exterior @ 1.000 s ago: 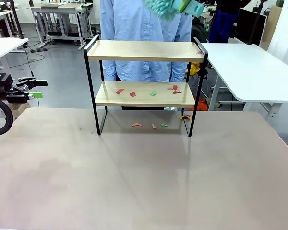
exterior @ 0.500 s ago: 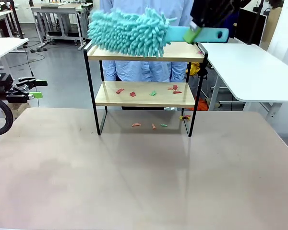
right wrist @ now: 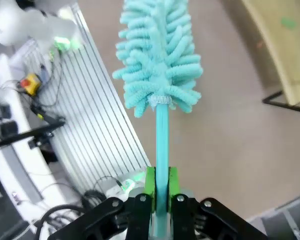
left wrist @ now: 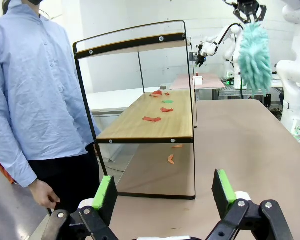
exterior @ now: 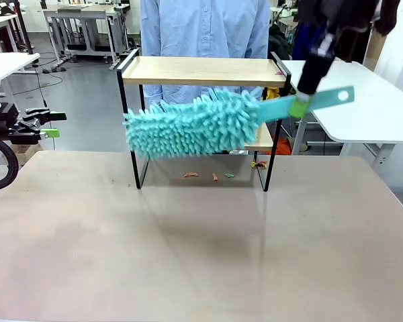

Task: Clean the shelf.
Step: Clean the specific section of the Shelf indicated by the human with the Duster.

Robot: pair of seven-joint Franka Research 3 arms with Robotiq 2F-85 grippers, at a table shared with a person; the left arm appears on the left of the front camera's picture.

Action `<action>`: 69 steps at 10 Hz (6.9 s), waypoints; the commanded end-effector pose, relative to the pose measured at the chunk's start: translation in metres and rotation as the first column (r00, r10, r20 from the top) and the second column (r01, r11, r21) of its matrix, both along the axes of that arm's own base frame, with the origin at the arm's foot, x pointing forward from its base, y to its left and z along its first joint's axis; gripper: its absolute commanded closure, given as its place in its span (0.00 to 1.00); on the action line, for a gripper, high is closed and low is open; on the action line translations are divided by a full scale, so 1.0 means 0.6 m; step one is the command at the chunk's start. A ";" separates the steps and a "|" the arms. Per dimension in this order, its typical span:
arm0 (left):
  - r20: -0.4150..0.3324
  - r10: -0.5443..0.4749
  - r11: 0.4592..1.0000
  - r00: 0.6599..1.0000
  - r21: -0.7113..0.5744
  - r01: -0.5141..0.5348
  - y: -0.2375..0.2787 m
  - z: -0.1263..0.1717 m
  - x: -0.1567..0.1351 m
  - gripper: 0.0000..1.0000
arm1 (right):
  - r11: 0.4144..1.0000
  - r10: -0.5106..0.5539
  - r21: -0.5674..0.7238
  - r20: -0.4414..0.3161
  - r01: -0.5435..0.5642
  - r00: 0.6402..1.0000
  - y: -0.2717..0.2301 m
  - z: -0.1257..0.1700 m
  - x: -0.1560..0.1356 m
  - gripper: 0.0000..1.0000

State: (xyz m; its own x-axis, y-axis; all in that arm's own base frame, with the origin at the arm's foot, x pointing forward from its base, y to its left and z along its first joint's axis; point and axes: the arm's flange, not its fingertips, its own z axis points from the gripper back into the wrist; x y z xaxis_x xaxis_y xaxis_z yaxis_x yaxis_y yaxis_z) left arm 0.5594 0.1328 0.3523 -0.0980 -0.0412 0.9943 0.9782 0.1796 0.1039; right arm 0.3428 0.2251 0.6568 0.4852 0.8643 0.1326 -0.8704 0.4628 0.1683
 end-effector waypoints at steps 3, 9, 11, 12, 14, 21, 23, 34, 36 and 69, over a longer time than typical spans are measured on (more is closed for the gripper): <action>0.013 0.001 1.000 1.000 -0.002 -0.001 -0.002 0.004 -0.004 0.00 | 0.991 0.065 -0.116 0.008 -0.064 0.998 -0.066 -0.111 -0.007 0.87; 0.013 0.001 1.000 1.000 -0.002 -0.001 -0.002 0.004 -0.004 0.00 | 0.987 0.134 -0.087 -0.054 -0.139 0.989 -0.120 -0.205 -0.062 0.87; 0.013 0.001 1.000 1.000 -0.002 -0.001 -0.002 0.004 -0.004 0.00 | 0.987 0.098 -0.119 -0.076 -0.106 0.992 -0.110 -0.198 -0.057 0.87; 0.013 0.001 1.000 1.000 -0.002 -0.001 -0.002 0.004 -0.004 0.00 | 0.987 0.098 -0.119 -0.076 -0.106 0.992 -0.110 -0.198 -0.057 0.87; 0.013 0.001 1.000 1.000 -0.002 -0.001 -0.002 0.004 -0.004 0.00 | 0.987 0.098 -0.119 -0.076 -0.106 0.992 -0.110 -0.198 -0.057 0.87; 0.013 0.001 1.000 1.000 -0.002 -0.001 -0.002 0.004 -0.004 0.00 | 0.987 0.098 -0.119 -0.076 -0.106 0.992 -0.110 -0.198 -0.057 0.87; 0.013 0.001 1.000 1.000 -0.002 -0.001 -0.002 0.004 -0.004 0.00 | 0.987 0.098 -0.119 -0.076 -0.106 0.992 -0.110 -0.198 -0.057 0.87; 0.013 0.001 1.000 1.000 -0.002 -0.001 -0.002 0.004 -0.004 0.00 | 0.987 0.098 -0.119 -0.076 -0.106 0.992 -0.110 -0.198 -0.057 0.87; 0.013 0.001 1.000 1.000 -0.002 -0.001 -0.002 0.004 -0.004 0.00 | 0.987 0.098 -0.119 -0.076 -0.106 0.992 -0.110 -0.198 -0.057 0.87; 0.013 0.001 1.000 1.000 -0.002 -0.001 -0.002 0.004 -0.004 0.00 | 0.594 -0.803 0.181 0.181 0.783 0.568 0.416 -0.408 -0.018 0.87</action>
State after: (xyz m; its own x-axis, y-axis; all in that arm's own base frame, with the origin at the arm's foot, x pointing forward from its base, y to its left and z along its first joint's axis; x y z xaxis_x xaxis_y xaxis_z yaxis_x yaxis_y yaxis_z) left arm 0.5593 0.1328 0.3521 -0.0976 -0.0411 0.9944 0.9783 0.1797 0.1035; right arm 0.3159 0.4370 0.4192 0.9259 0.1553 0.3443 -0.1977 0.9760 0.0914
